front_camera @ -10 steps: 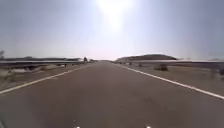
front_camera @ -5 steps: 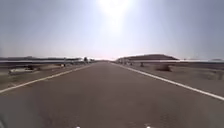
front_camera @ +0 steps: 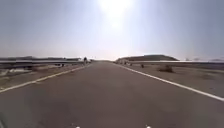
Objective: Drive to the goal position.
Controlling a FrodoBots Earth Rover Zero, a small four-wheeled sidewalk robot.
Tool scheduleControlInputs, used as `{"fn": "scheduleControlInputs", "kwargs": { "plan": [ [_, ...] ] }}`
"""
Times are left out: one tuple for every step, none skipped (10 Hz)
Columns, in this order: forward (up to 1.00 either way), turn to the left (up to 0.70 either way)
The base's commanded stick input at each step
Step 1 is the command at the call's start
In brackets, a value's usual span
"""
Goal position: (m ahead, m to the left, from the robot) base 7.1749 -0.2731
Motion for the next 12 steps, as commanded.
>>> {"fn": "scheduleControlInputs", "kwargs": {
  "plan": [
    [0.7,0.0],
    [0.7,0.0],
    [0.7,0.0],
    [0.7,0.0],
    [0.7,0.0],
    [0.7,0.0],
    [0.7,0.0],
    [0.7,0.0],
    [0.7,0.0],
    [0.7,0.0],
    [0.7,0.0],
    [0.7,0.0]
  ]
}}
